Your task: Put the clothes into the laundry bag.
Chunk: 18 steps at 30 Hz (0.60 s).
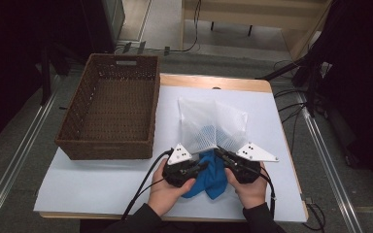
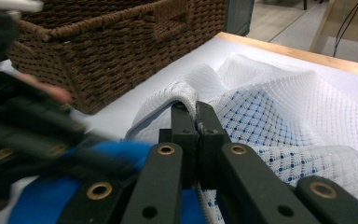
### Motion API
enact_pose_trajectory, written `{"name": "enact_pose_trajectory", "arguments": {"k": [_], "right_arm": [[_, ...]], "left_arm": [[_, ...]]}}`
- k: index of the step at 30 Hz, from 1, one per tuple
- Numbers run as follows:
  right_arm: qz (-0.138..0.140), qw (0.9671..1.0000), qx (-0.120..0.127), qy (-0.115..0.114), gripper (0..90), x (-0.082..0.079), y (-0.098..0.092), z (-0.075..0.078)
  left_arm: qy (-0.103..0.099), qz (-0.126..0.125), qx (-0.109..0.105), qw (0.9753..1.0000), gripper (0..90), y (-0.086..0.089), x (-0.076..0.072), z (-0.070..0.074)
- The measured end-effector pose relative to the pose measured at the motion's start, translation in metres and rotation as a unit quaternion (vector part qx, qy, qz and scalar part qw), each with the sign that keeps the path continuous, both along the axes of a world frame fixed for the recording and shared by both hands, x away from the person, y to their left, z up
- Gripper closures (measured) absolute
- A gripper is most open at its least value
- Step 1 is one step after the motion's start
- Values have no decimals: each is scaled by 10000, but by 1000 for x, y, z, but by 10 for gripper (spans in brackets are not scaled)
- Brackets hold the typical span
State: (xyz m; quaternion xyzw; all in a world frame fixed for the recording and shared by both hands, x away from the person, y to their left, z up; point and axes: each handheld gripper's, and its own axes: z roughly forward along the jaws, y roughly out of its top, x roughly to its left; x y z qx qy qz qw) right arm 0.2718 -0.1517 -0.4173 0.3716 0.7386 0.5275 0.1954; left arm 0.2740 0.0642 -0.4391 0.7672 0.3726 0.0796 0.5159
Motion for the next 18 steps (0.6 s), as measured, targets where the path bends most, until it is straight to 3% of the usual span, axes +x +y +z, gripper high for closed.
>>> {"name": "enact_pose_trajectory", "arguments": {"k": [3,5,6,7,9,12,15,18], "right_arm": [[10,10000,23,-15,899,-1,0,2],[1,10000,48,-33,900,-1,-1,2],[1,10000,51,-39,900,-1,-2,2],[-3,10000,53,-22,899,-1,-3,2],[-9,10000,42,-10,899,0,-4,1],[-25,10000,29,-7,899,1,-6,0],[-66,10000,73,15,899,2,-10,0],[-98,9999,83,11,899,2,-11,1]], "left_arm": [[-119,518,-155,9985,843,-7,8,1],[-388,714,-32,9967,840,-14,8,-1],[-513,698,100,9962,830,-18,10,-4],[-427,592,331,9968,801,-25,14,-11],[44,268,504,9984,693,-30,20,-22],[51,155,369,9992,558,-25,16,-24],[118,87,215,9997,361,-18,9,-15],[87,-85,158,9998,271,-14,-4,-8]]}}
